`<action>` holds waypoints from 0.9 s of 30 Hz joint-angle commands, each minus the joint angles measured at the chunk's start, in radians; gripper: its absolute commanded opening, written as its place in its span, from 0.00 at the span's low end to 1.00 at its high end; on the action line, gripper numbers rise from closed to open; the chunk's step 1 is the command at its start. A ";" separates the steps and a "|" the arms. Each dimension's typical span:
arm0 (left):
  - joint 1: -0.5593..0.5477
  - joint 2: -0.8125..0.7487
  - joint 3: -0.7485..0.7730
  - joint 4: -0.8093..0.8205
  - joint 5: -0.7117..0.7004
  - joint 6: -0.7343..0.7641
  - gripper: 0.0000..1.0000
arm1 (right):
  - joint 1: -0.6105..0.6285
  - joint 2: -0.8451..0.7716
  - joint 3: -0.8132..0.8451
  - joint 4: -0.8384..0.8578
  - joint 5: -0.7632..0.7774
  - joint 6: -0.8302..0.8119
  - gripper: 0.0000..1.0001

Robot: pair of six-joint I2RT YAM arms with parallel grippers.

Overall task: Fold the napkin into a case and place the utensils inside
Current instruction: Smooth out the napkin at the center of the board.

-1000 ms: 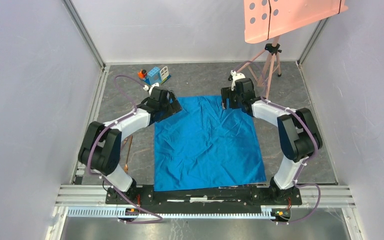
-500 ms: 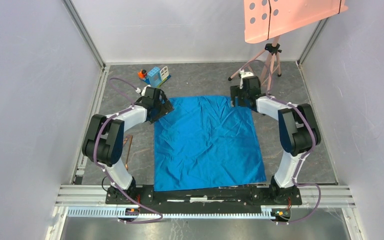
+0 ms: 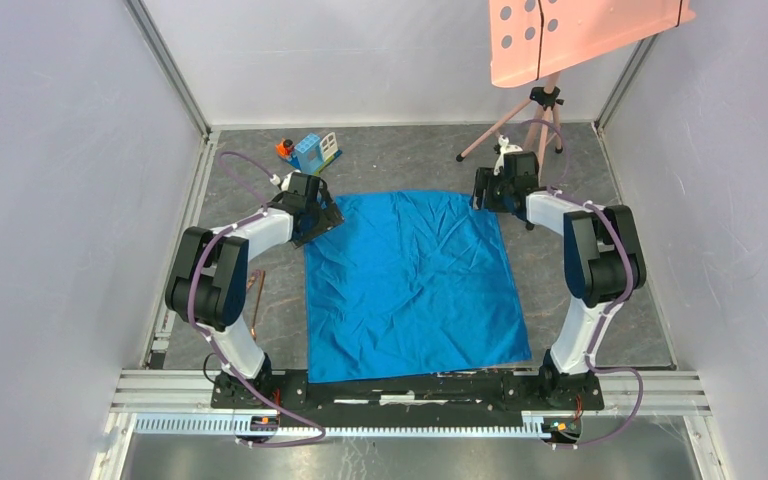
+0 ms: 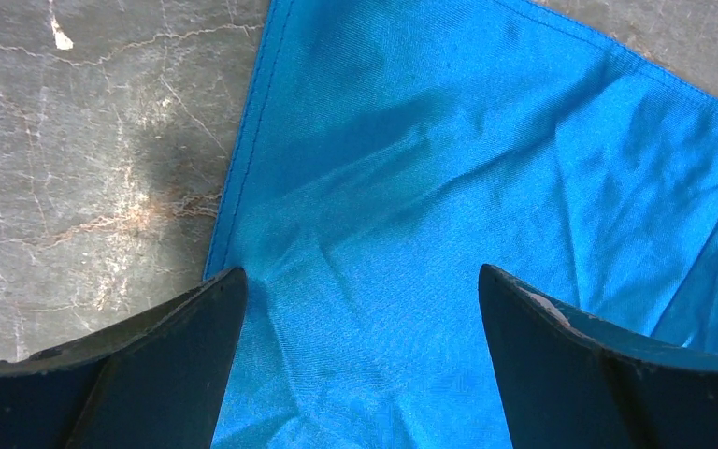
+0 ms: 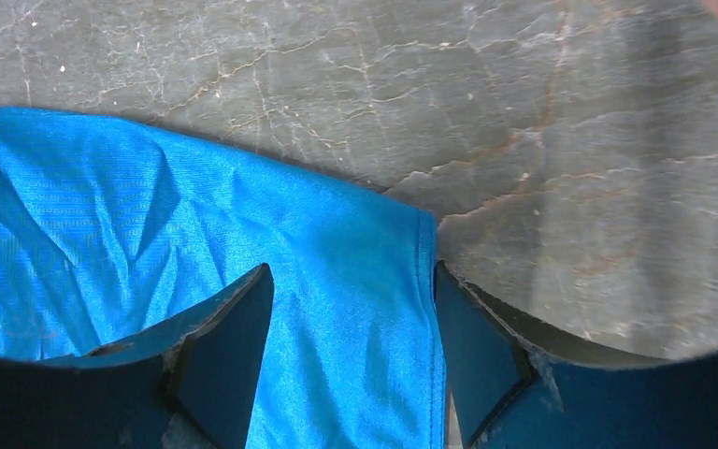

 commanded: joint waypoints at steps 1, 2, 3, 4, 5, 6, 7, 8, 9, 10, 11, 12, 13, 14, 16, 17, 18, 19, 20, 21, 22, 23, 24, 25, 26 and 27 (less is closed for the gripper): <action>0.007 -0.031 0.036 -0.039 -0.027 0.065 1.00 | -0.002 0.047 0.002 0.070 -0.098 0.071 0.69; 0.007 -0.035 0.036 -0.039 -0.022 0.065 1.00 | -0.002 0.049 0.001 0.088 -0.098 0.072 0.68; 0.006 -0.040 0.035 -0.038 -0.019 0.065 1.00 | -0.002 0.052 0.001 0.112 -0.110 0.071 0.64; 0.007 -0.042 0.034 -0.036 -0.018 0.066 1.00 | -0.001 0.055 0.006 0.140 -0.132 0.063 0.59; 0.007 -0.044 0.032 -0.032 -0.018 0.067 1.00 | -0.002 0.056 0.012 0.160 -0.153 0.052 0.55; 0.007 -0.043 0.030 -0.029 -0.018 0.067 1.00 | -0.002 0.051 0.014 0.198 -0.182 0.046 0.48; 0.007 -0.041 0.030 -0.025 -0.018 0.067 1.00 | 0.000 0.035 0.003 0.242 -0.215 0.038 0.38; 0.007 -0.037 0.031 -0.025 -0.017 0.066 1.00 | 0.002 -0.003 -0.024 0.321 -0.236 0.032 0.26; 0.007 -0.034 0.033 -0.025 -0.013 0.064 1.00 | 0.006 -0.038 -0.069 0.399 -0.250 0.028 0.12; 0.007 -0.030 0.036 -0.029 -0.011 0.063 1.00 | 0.011 -0.094 -0.109 0.489 -0.260 0.019 0.00; 0.007 -0.030 0.036 -0.032 -0.011 0.060 1.00 | 0.019 -0.147 -0.160 0.571 -0.264 0.006 0.00; 0.007 -0.032 0.034 -0.032 -0.010 0.058 1.00 | 0.030 -0.189 -0.207 0.617 -0.256 -0.012 0.00; 0.007 -0.035 0.031 -0.029 -0.010 0.057 1.00 | 0.040 -0.232 -0.240 0.639 -0.242 -0.037 0.00; 0.007 -0.038 0.027 -0.025 -0.014 0.057 1.00 | 0.050 -0.263 -0.273 0.638 -0.215 -0.050 0.00; 0.007 -0.044 0.024 -0.022 -0.019 0.058 1.00 | 0.055 -0.321 -0.365 0.650 -0.176 -0.049 0.00; 0.007 -0.046 0.022 -0.022 -0.022 0.061 1.00 | 0.057 -0.356 -0.445 0.697 -0.178 -0.036 0.00; 0.006 -0.048 0.020 -0.020 -0.022 0.064 1.00 | 0.061 -0.384 -0.511 0.765 -0.183 -0.026 0.00; 0.007 -0.048 0.020 -0.020 -0.024 0.068 1.00 | 0.062 -0.394 -0.565 0.808 -0.162 -0.019 0.00; 0.007 -0.047 0.022 -0.022 -0.023 0.074 1.00 | 0.060 -0.381 -0.572 0.801 -0.141 -0.017 0.00; 0.007 -0.045 0.025 -0.025 -0.026 0.077 1.00 | 0.057 -0.350 -0.547 0.759 -0.130 -0.028 0.00; 0.008 -0.043 0.029 -0.030 -0.028 0.079 1.00 | 0.054 -0.319 -0.508 0.726 -0.127 -0.051 0.00; 0.008 -0.041 0.032 -0.032 -0.025 0.080 1.00 | 0.055 -0.280 -0.470 0.711 -0.115 -0.077 0.00; 0.008 -0.041 0.034 -0.033 -0.020 0.080 1.00 | 0.056 -0.239 -0.431 0.665 -0.070 -0.092 0.04; 0.008 -0.040 0.037 -0.036 -0.014 0.075 1.00 | 0.057 -0.208 -0.368 0.580 0.015 -0.098 0.06; 0.009 -0.040 0.040 -0.039 -0.008 0.072 1.00 | 0.057 -0.175 -0.287 0.439 0.094 -0.093 0.09; 0.009 -0.039 0.044 -0.046 -0.005 0.071 1.00 | 0.062 -0.167 -0.225 0.330 0.202 -0.085 0.12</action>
